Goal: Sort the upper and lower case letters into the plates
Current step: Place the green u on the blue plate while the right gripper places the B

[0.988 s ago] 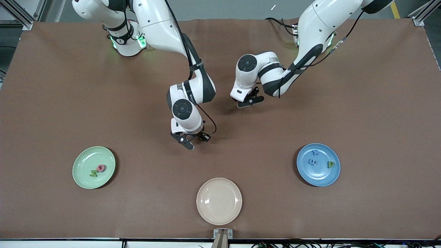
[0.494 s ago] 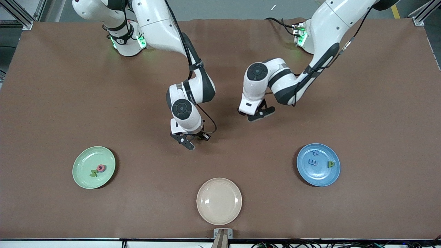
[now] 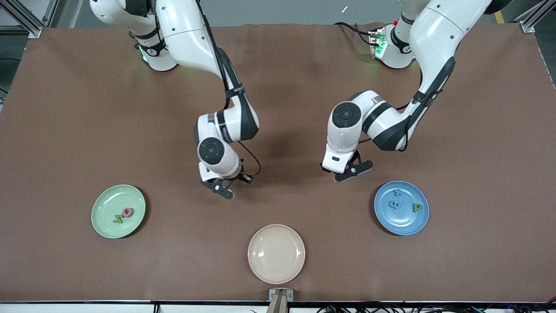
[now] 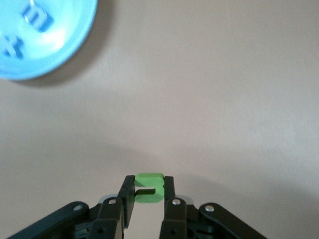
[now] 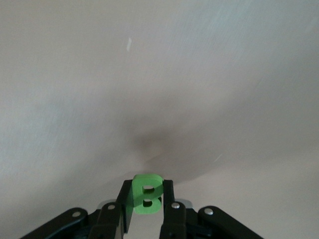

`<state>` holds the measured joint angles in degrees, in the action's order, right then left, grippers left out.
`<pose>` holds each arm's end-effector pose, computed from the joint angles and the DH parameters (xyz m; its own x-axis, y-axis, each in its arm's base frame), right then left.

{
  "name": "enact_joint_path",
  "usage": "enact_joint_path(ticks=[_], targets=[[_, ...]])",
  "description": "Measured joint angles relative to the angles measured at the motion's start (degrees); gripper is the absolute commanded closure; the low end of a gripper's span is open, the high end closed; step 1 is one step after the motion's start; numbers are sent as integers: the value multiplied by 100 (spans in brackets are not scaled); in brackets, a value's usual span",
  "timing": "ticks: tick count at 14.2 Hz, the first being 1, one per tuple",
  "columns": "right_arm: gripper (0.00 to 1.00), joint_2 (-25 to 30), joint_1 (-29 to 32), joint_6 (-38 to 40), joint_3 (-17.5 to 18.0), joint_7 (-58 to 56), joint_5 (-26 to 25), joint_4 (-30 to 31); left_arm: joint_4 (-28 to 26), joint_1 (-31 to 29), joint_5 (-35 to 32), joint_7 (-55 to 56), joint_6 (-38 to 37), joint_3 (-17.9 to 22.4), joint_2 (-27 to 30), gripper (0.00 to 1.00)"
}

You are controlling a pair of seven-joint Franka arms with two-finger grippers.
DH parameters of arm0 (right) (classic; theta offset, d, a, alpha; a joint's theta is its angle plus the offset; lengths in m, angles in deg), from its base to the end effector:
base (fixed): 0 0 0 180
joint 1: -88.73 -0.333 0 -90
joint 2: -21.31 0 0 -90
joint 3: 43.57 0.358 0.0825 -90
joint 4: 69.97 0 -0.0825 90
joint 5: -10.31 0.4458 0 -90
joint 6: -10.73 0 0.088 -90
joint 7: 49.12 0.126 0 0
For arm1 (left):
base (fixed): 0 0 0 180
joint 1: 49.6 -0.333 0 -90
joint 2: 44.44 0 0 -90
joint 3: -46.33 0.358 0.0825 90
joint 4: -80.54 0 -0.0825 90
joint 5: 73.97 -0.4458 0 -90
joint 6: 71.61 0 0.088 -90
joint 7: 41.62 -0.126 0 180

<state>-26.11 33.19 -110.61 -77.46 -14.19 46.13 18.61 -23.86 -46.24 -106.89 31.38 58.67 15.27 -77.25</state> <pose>0.6711 0.3727 0.1838 0.8920 -0.4371 -0.1157 -0.4407 -0.8976 -0.0068 0.6116 -0.3642 0.2328 0.9285 0.3473 0.1313 0.3578 -0.9314 -0.0664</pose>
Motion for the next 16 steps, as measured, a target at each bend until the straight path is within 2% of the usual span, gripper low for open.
enact_joint_path(ticks=[2, 5, 11, 13, 14, 15, 16], targets=[[96, 55, 238, 534, -373, -919, 0, -123, 141, -3, 0, -292, -76, 108, -2, 100], [95, 88, 613, 834, -801, -2454, 0, -142, 466, -81, 0, -896, -485, 200, 0, 100], [95, 51, 1987, 895, -868, -5381, -201, -110, 634, -693, 0, -2315, -647, 219, -3, 100], [92, 44, 2441, 869, -863, -6139, -371, -107, 664, -969, 0, -2707, -648, 216, -3, 100], [84, 42, 2617, 776, -857, -6401, -468, -107, 711, -1122, 0, -2973, -649, 216, -2, 100], [64, 36, 2764, 621, -843, -6593, -532, -104, 786, -1254, 0, -3243, -684, 216, -2, 100], [28, 21, 2876, 463, -816, -6721, -565, -100, 895, -1349, 0, -3476, -800, 218, -2, 100]])
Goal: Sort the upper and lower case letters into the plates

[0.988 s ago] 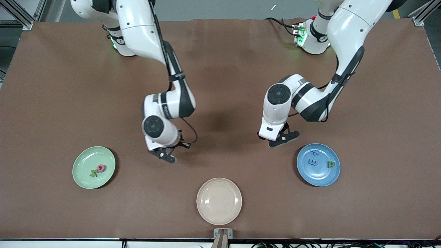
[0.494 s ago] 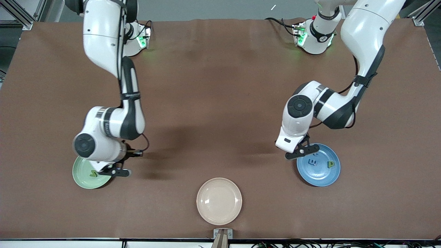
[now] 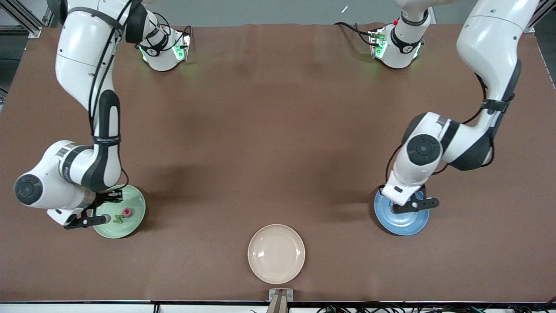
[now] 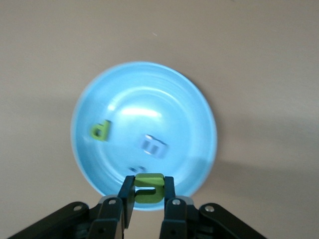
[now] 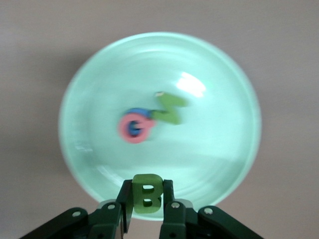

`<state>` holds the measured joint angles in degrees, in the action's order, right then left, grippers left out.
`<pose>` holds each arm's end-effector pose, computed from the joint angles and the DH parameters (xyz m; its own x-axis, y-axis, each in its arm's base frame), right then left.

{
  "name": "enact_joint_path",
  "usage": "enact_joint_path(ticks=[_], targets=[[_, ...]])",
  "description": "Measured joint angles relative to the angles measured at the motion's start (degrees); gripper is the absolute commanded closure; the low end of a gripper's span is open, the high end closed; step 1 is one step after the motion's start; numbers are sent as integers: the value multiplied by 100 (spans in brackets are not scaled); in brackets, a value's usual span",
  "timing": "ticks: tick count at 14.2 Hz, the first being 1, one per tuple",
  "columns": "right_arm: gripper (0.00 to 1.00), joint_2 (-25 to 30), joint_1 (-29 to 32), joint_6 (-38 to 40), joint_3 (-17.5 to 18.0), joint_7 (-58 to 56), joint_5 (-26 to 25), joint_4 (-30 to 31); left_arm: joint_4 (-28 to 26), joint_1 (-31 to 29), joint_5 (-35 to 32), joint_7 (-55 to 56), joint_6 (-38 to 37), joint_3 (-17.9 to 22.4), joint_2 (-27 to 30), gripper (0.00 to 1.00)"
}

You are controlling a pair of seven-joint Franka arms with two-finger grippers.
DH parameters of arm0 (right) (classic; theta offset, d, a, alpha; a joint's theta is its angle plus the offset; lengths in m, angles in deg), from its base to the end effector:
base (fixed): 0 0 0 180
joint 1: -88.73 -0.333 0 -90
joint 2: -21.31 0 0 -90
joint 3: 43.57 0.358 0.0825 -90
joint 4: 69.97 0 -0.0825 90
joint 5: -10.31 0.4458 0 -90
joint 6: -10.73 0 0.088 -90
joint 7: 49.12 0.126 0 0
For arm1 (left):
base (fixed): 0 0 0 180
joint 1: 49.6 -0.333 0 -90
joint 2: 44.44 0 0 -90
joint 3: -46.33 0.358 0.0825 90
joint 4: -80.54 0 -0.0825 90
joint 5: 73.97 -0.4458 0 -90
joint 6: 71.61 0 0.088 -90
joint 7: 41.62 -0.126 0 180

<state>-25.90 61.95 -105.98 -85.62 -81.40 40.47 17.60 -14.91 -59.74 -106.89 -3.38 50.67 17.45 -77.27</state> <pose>0.7640 -0.0807 0.2272 0.9795 0.1725 -0.1036 0.1755 -0.9843 0.0201 0.7291 -0.1698 0.2874 0.9916 0.0803 0.1017 0.0984 -0.9773 -0.1876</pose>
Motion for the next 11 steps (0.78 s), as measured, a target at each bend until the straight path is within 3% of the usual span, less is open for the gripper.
enact_joint_path(ticks=[1, 2, 4, 8, 11], targets=[[18, -22, 62, -129, 44, -78, -26, 4, 125, -49, 0, -174, -128, 0, 0, 100], [16, -51, 78, -228, 80, -122, -58, 4, 239, -70, 0, -287, -223, 1, 1, 100], [0, -89, 70, -339, 141, -179, -104, -6, 368, -119, 0, -388, -339, 7, -7, 100], [0, -60, 32, -410, 148, -230, -110, -415, 384, -426, 0, -802, -352, 13, -164, 100], [0, 273, 21, -178, 120, -229, -197, -603, 389, -499, 0, -889, -346, 15, -404, 97]])
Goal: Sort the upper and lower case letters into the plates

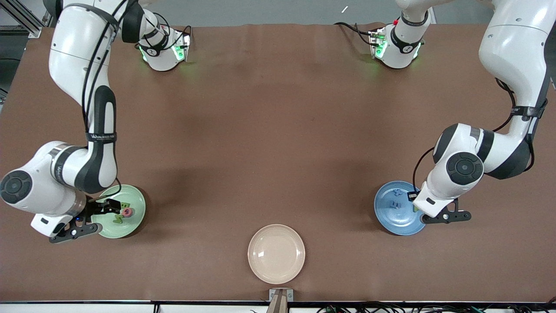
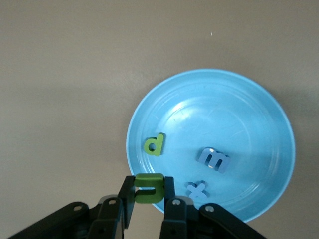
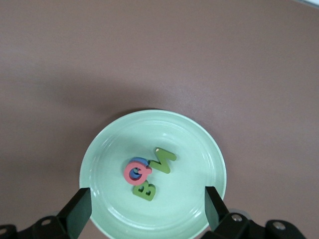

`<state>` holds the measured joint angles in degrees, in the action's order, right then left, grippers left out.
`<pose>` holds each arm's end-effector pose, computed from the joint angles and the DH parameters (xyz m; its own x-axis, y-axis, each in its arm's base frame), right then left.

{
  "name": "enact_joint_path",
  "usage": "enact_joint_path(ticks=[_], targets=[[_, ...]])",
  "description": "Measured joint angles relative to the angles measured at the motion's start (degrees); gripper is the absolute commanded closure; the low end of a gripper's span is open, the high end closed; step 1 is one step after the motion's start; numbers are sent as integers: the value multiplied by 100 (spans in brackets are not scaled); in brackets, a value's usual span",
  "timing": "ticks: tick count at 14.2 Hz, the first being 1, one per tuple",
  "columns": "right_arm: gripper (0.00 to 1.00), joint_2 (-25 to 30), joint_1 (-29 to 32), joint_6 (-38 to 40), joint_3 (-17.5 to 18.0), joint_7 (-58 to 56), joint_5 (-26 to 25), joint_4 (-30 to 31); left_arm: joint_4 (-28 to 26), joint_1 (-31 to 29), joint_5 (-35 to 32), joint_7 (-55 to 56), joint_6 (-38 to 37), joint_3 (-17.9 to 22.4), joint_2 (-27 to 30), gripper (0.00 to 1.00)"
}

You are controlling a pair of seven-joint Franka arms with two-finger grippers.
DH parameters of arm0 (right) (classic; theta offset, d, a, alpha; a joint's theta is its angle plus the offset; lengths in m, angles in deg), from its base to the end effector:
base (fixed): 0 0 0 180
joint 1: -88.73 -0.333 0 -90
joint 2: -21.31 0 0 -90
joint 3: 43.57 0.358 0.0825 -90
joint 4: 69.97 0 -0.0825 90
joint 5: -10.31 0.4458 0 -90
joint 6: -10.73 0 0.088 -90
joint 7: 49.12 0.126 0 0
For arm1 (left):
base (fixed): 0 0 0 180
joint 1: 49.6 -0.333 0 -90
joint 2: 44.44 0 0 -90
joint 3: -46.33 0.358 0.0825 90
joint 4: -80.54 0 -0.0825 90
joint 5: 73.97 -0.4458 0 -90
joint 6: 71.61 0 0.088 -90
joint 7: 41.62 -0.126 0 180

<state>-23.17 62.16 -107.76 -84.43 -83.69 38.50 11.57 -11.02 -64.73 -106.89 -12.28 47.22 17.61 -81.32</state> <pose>0.8030 -0.0509 0.3025 0.9573 0.2872 0.0338 0.2847 -0.9565 0.0643 0.7532 -0.0946 0.2655 0.9987 0.0478 0.0151 0.0498 -0.9778 -0.2034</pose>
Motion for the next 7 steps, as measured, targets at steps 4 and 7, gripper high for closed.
enact_joint_path(ticks=[4, 7], targets=[[0, 858, 112, 482, 75, 49, -395, -20, 14, -24, 0, -7, 157, -16, -300, 36], [0, 1540, 832, 718, 1122, 565, -1316, -10, 27, 37, 0, 52, 583, -52, -401, 0]])
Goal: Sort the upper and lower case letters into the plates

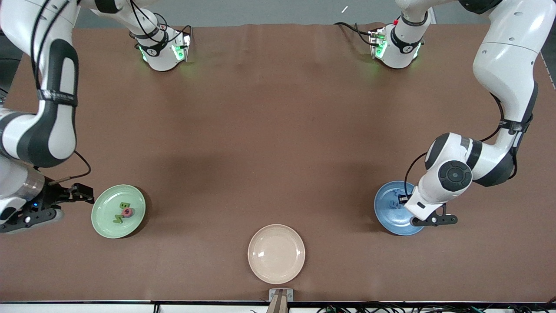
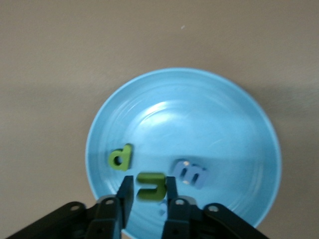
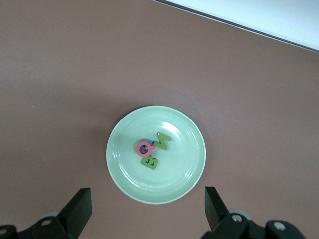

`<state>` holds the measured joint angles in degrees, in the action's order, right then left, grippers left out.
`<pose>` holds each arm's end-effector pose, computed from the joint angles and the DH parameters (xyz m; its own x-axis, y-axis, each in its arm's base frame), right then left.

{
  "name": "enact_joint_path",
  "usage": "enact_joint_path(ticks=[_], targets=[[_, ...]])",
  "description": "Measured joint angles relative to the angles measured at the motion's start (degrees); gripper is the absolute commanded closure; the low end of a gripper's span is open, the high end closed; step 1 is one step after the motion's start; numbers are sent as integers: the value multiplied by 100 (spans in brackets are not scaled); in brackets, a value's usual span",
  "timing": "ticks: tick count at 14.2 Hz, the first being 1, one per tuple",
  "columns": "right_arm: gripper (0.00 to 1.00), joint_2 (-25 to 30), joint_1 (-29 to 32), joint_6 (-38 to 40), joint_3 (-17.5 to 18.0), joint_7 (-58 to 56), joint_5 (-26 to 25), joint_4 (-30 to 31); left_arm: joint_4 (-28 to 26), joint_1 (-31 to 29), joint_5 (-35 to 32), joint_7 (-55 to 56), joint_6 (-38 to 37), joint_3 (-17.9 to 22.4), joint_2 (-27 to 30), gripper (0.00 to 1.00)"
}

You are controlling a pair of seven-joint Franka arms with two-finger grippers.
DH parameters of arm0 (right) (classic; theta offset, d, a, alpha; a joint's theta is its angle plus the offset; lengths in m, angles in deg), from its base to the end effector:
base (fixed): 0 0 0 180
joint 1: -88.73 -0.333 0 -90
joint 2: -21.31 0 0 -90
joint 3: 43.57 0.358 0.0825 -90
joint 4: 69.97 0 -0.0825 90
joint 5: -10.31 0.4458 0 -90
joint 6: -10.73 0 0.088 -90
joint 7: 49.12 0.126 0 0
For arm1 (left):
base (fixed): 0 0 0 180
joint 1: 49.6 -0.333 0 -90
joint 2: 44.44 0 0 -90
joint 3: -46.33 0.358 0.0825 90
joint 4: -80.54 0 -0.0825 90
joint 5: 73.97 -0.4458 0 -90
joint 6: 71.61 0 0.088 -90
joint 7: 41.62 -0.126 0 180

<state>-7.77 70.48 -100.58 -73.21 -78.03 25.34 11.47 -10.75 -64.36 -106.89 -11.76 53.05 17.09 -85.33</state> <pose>0.7770 -0.0618 0.4407 0.9569 0.2809 0.0741 0.2793 -0.9597 0.0315 0.7589 -0.1137 0.2282 0.9987 0.0303 0.0412 0.0356 -0.9906 -0.1324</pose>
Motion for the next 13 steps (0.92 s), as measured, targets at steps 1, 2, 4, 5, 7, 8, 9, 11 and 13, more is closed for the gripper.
enact_joint_path(ticks=[1, 2, 4, 5, 7, 8, 9, 11, 13], targets=[[0, 216, 366, 103, 568, 316, -398, 3, 38, -12, 0, 7, 31, -42, 22, 0], [0, 424, 748, 220, 1188, 689, -786, 12, 102, -29, 0, 11, 30, -98, 84, 0], [0, 814, 1353, 424, 2256, 1318, -1309, 78, 221, -55, 14, 13, -180, -218, 396, 0], [0, 1007, 1565, 588, 2647, 1587, -1425, 129, 279, -65, 73, 16, -371, -273, 626, 0], [0, 1397, 1812, 955, 3103, 2059, -1508, 241, 373, -142, 374, -60, -784, -307, 1121, 0], [0, 1570, 1843, 1099, 3179, 2179, -1515, 273, 441, -219, 587, -232, -1022, -321, 1357, 0], [0, 1728, 1850, 1215, 3208, 2233, -1517, 305, 545, -299, 801, -449, -1295, -327, 1568, 0], [0, 2004, 1857, 1391, 3219, 2282, -1520, 359, 834, -456, 1228, -757, -1912, -333, 1961, 0], [0, 2229, 1891, 1511, 3208, 2301, -1521, 384, 1059, -521, 1490, -844, -2374, -333, 2306, 0]])
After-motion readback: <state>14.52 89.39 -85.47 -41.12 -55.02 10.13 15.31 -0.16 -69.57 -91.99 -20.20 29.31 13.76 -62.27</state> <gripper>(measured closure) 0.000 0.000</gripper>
